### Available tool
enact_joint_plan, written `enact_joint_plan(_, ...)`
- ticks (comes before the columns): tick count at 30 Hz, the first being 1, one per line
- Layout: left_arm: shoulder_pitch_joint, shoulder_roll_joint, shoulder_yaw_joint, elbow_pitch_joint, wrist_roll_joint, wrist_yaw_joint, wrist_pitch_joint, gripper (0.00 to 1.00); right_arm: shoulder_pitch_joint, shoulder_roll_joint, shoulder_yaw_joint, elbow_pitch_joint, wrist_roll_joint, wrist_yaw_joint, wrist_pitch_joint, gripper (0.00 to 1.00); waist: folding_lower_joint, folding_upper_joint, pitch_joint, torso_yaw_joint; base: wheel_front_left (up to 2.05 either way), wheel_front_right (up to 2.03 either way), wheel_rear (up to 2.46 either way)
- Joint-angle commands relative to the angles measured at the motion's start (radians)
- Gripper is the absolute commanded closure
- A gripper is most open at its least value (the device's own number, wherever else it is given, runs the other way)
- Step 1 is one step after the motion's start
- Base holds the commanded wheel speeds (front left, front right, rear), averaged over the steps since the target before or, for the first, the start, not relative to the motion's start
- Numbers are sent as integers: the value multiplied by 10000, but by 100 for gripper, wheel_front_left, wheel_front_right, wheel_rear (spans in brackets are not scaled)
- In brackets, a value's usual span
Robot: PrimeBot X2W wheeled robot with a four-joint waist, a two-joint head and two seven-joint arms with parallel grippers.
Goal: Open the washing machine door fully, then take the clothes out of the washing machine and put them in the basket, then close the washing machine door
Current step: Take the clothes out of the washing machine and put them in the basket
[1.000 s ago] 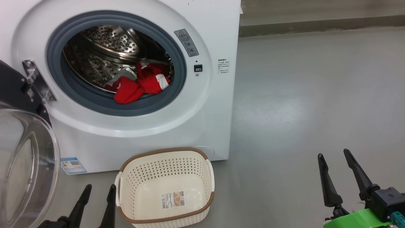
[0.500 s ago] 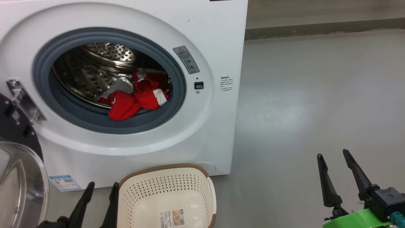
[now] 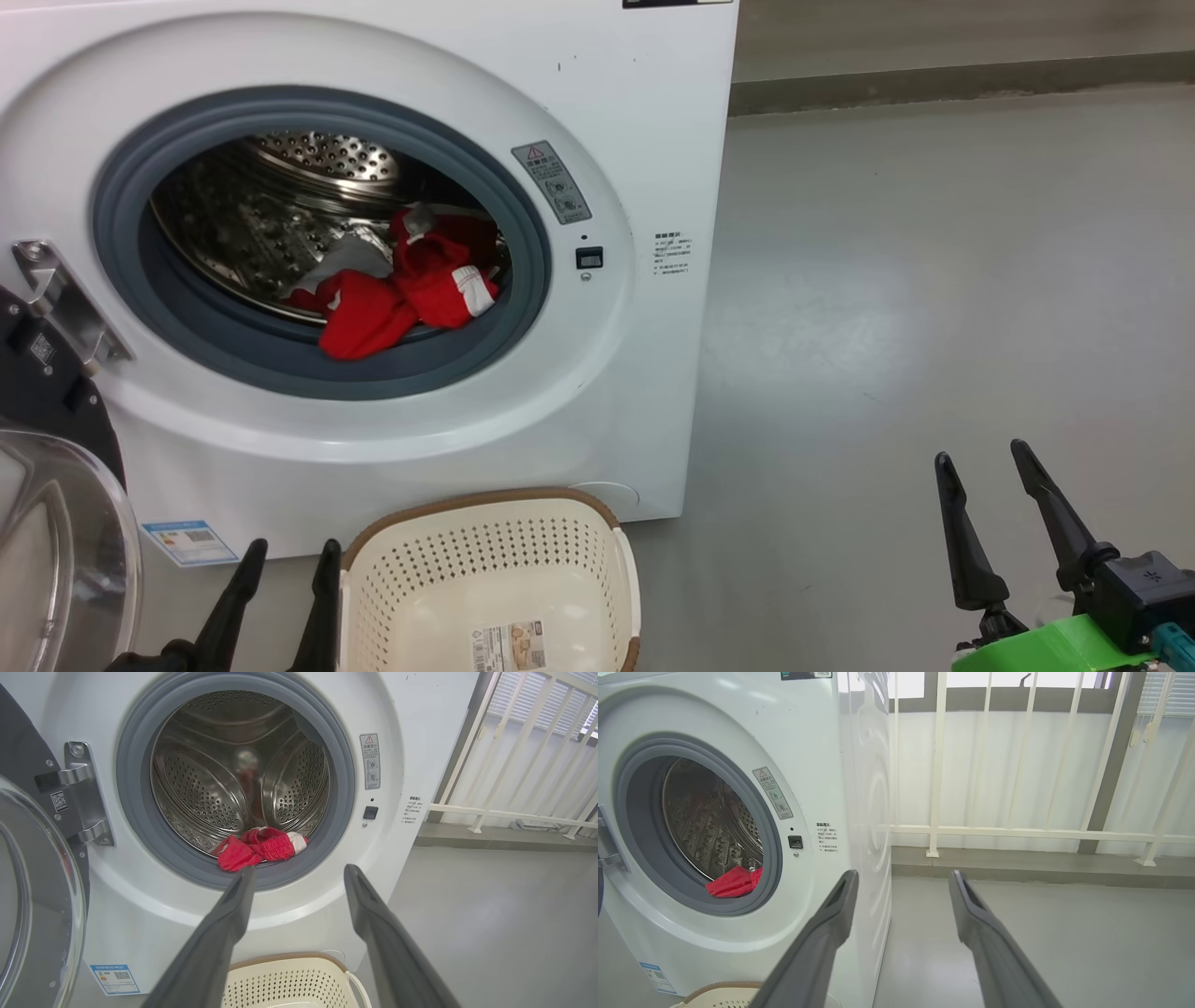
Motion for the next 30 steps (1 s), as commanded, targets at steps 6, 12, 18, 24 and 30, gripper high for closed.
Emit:
enact_joint_plan(6, -362, 174, 378, -94, 23, 57, -134, 0, -402, -133, 274, -229, 114, 48, -65, 0, -1, 0, 56, 88, 0, 0, 0)
enact_joint_plan(12, -533, 178, 386, 36, 50, 171, -158, 0, -423, -133, 309, -293, 66, 48, -65, 0, -1, 0, 144, 210, 0, 0, 0)
enact_joint_plan(18, -829, 95, 360, 132, 227, 477, -172, 0, -455, -133, 343, -332, 19, 48, -65, 0, -1, 0, 161, 362, 0, 0, 0)
enact_joint_plan(24, -1272, -2, 292, 331, 246, 659, -70, 0, -611, -133, 581, -273, 10, 48, -65, 0, -1, 0, 224, 440, 0, 0, 0)
enact_joint_plan(30, -1871, -19, 321, 373, 189, 803, 94, 0, -1088, -133, 880, -294, 36, 48, -65, 0, -1, 0, 765, 384, 0, 0, 0)
